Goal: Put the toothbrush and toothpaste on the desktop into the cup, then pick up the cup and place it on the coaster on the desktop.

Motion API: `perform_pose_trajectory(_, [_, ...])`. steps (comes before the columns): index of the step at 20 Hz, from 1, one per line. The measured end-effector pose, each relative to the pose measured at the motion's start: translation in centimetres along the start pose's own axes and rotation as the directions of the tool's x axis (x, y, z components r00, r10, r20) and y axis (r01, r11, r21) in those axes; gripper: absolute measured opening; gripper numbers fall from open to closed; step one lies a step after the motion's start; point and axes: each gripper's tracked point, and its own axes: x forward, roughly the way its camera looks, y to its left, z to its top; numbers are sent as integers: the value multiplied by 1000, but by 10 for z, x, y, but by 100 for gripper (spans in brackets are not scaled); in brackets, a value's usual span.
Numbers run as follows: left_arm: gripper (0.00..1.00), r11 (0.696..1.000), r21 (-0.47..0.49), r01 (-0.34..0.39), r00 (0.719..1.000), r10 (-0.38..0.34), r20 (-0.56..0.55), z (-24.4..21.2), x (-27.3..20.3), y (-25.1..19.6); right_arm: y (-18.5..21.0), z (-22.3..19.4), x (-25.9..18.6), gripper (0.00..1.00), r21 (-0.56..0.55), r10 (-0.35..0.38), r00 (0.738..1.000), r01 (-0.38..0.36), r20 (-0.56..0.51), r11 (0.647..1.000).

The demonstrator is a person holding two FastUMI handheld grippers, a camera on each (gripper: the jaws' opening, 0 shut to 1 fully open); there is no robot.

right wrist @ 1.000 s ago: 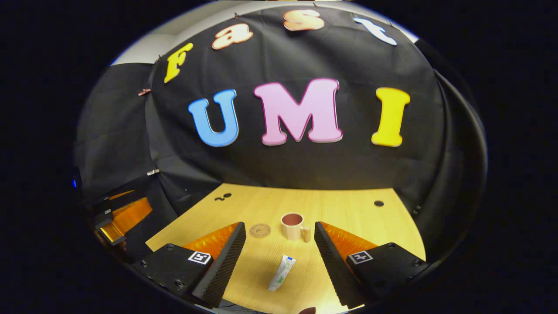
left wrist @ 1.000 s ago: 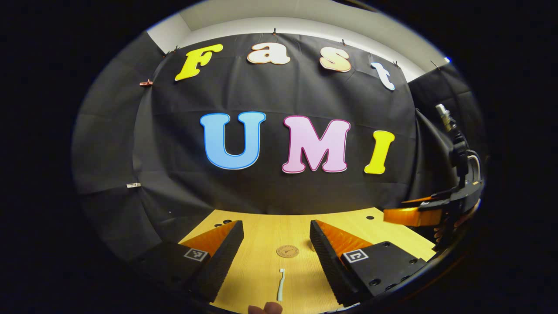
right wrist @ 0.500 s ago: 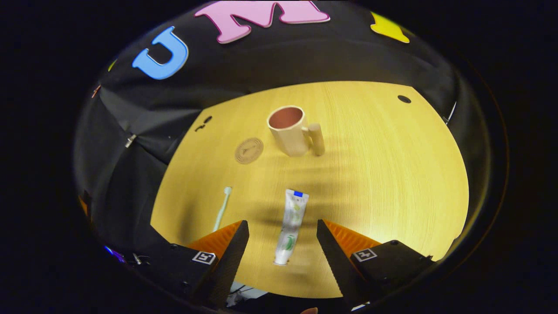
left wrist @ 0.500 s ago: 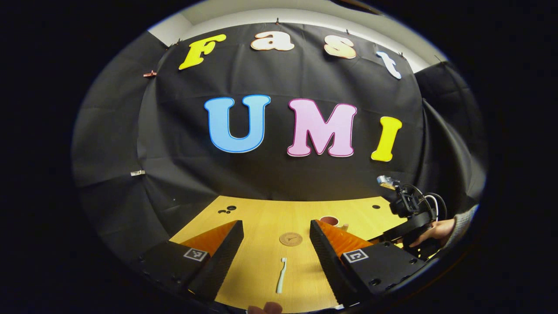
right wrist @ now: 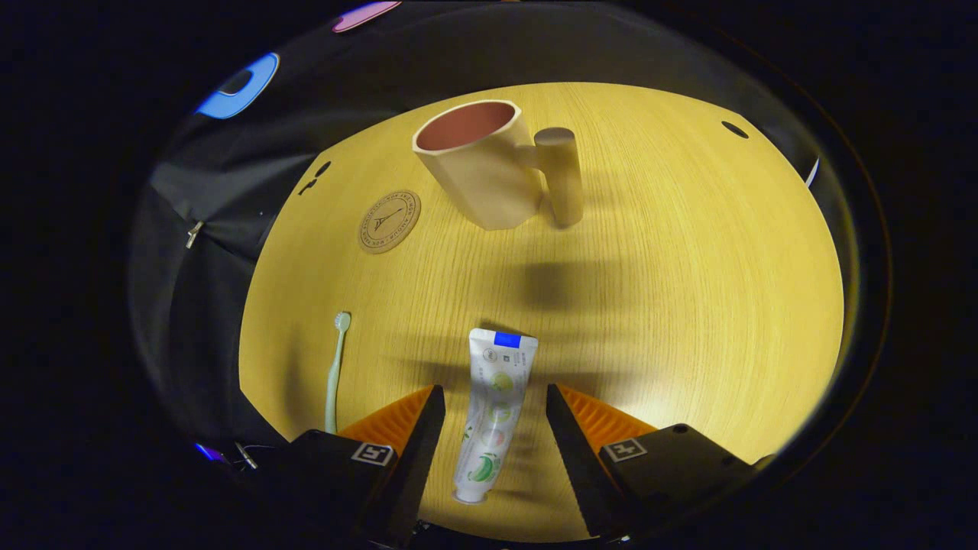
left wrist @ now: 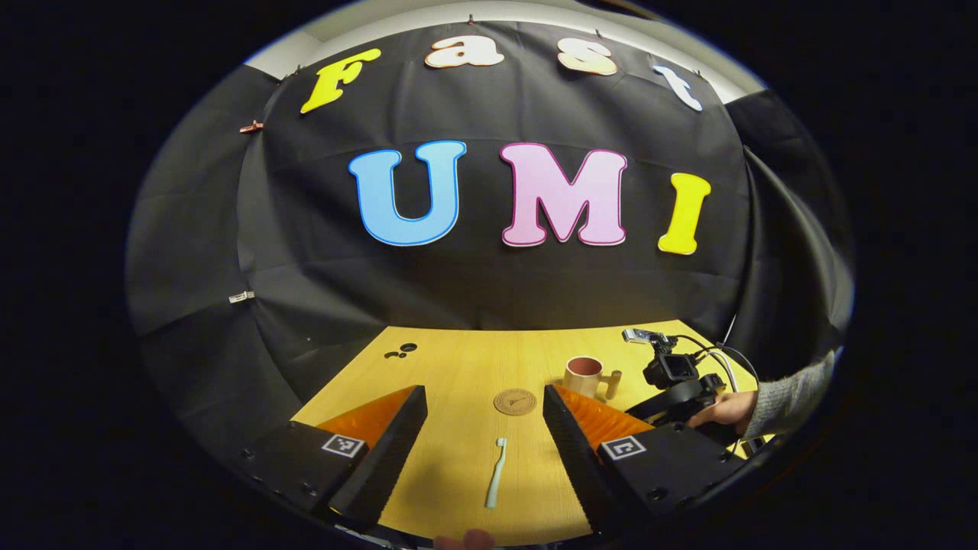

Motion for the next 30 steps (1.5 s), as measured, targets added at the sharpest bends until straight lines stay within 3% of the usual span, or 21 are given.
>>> perform_pose_trajectory(3, [96, 1000, -3, 11, 1000, -11, -20, -7, 1, -3, 1, -6, 5, 70, -14, -3, 999, 3, -33, 1000])
perform_pose_trajectory(4, [96, 1000, -2, 9, 999, -9, -31, -11, 3, -3, -2, -10, 9, 56, -18, -9, 999, 8, -51, 1000])
perform_pose_trajectory(5, [97, 1000, -2, 6, 999, -6, -42, -14, 5, -3, -1, -11, 10, 52, -10, -3, 998, 2, -57, 1000])
perform_pose_trajectory(6, [96, 1000, -1, 2, 999, -2, -50, -16, 6, -3, 1, -15, 10, 38, 10, 14, 998, -13, -66, 1000])
perform_pose_trajectory(10, [97, 1000, 14, 3, 996, -2, -88, -27, 12, -3, 10, -12, 9, 20, 12, 76, 995, -75, -59, 997])
perform_pose_trajectory(14, [97, 997, 7, 75, 971, -71, -227, -63, 34, -17, 18, -11, -8, 16, 52, 180, 984, -180, 15, 982])
perform_pose_trajectory(17, [97, 986, -4, 164, 896, -151, -418, -116, 50, -34, 16, -2, -35, 16, 32, 233, 967, -238, 106, 971])
perform_pose_trajectory(22, [94, 983, 10, 185, 808, -146, -571, -171, 92, -31, -6, 5, -86, 16, 29, 278, 935, -291, 218, 956])
perform_pose_trajectory(30, [94, 984, 41, 172, 711, -96, -696, -229, 137, -8, -63, 0, -137, 16, 58, 242, 925, -269, 293, 961])
